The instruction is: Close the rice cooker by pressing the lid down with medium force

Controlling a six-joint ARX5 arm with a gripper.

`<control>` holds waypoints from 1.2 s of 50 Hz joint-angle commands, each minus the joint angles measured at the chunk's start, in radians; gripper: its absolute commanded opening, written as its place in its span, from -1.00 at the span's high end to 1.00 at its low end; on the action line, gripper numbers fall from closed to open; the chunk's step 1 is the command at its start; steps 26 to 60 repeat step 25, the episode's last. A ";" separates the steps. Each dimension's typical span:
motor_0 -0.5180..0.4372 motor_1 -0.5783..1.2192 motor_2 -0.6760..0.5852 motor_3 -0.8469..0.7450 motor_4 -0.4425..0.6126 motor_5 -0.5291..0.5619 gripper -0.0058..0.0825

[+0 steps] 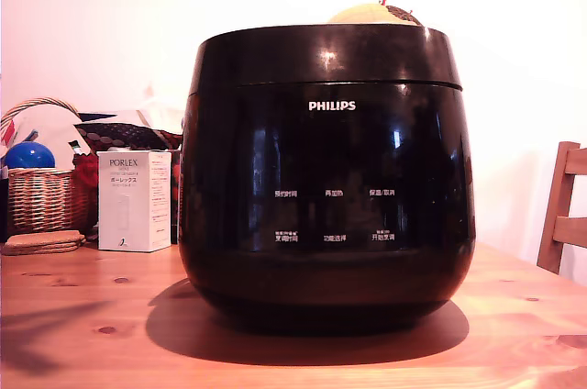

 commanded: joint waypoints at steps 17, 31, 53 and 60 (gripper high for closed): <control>0.166 -0.121 0.001 -0.096 0.001 0.005 0.92; 0.183 -0.151 0.001 -0.095 0.001 0.005 0.92; 0.183 -0.151 0.001 -0.095 0.001 0.005 0.92; 0.183 -0.151 0.001 -0.095 0.001 0.005 0.92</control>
